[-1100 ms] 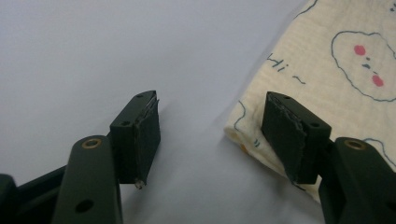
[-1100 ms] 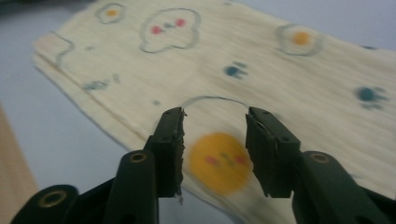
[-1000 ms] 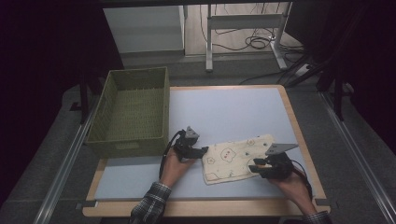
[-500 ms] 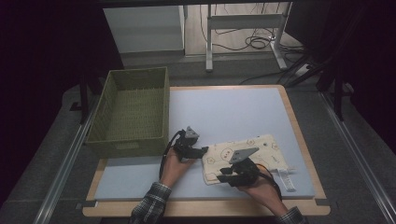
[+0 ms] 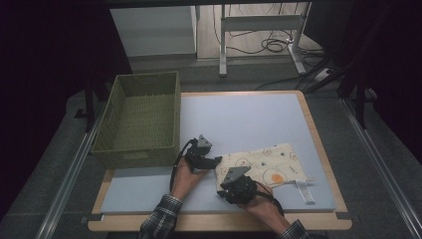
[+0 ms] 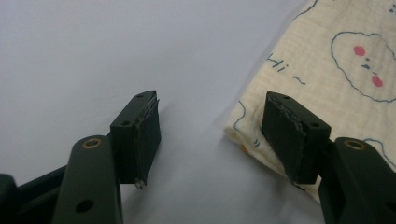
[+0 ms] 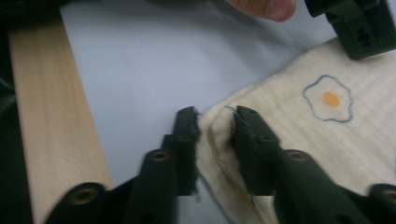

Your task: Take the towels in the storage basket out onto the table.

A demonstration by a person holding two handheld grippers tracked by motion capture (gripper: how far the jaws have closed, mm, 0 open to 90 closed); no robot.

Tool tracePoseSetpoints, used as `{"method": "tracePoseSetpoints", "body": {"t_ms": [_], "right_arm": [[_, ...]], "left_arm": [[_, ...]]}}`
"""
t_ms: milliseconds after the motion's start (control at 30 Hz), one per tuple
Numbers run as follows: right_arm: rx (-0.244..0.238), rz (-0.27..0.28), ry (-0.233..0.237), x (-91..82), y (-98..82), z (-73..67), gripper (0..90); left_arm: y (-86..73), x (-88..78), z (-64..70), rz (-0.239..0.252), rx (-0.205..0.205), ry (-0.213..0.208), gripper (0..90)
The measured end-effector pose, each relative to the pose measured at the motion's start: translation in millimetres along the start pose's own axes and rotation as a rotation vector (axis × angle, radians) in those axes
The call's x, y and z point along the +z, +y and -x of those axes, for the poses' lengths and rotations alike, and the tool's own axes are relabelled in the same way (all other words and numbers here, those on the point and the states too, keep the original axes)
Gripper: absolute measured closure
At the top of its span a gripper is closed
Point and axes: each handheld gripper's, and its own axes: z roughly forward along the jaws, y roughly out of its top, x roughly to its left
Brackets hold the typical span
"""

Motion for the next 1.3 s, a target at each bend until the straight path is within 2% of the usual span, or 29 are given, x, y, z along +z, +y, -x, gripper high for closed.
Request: {"method": "tracePoseSetpoints", "body": {"t_ms": [100,167,200,233,267,400,500,600,700,900,1067,1300], "right_arm": [[0.003,-0.012,-0.010,-1.1,0.6,0.2,83.0],[0.026,-0.008,0.003,-1.4,0.1,2.8,84.2],[0.038,-0.003,0.012,-1.6,-0.5,4.1,84.5],[0.048,0.000,0.020,-1.9,-1.0,4.8,84.6],[0.064,0.009,0.042,-2.1,-1.7,6.1,84.7],[0.074,0.045,0.078,0.1,5.2,5.1,84.6],[0.061,0.070,0.093,3.5,16.0,0.8,84.5],[0.058,0.099,0.105,0.9,24.1,-2.8,84.2],[0.077,0.120,0.097,-6.8,22.4,-0.2,84.1],[0.147,0.140,0.083,-23.5,5.5,14.9,83.8],[0.177,0.147,0.057,-33.8,-8.6,23.5,83.7],[0.215,0.145,0.014,-46.9,-31.5,33.2,83.7]], "left_arm": [[0.2,-0.5,1.3,0.001,0.012,0.000,40.0],[-0.1,-1.4,4.7,0.006,0.025,-0.040,53.6],[-0.1,-1.5,6.3,0.007,0.025,-0.055,64.1],[0.0,-1.4,8.4,0.006,0.013,-0.089,73.5],[0.2,-1.5,9.4,0.004,0.007,-0.091,83.7],[0.2,-12.7,12.8,0.000,0.016,0.006,85.8],[-3.1,-26.1,8.8,0.022,-0.017,0.035,85.6],[-3.4,-32.0,6.7,0.036,-0.028,0.033,85.2],[1.5,-32.4,9.0,0.056,-0.023,0.026,84.9],[14.3,-24.2,18.9,0.072,0.010,0.015,84.6],[24.7,-12.2,27.5,0.068,0.042,0.005,84.3],[38.7,4.5,39.7,0.088,0.080,-0.028,84.1]]}}
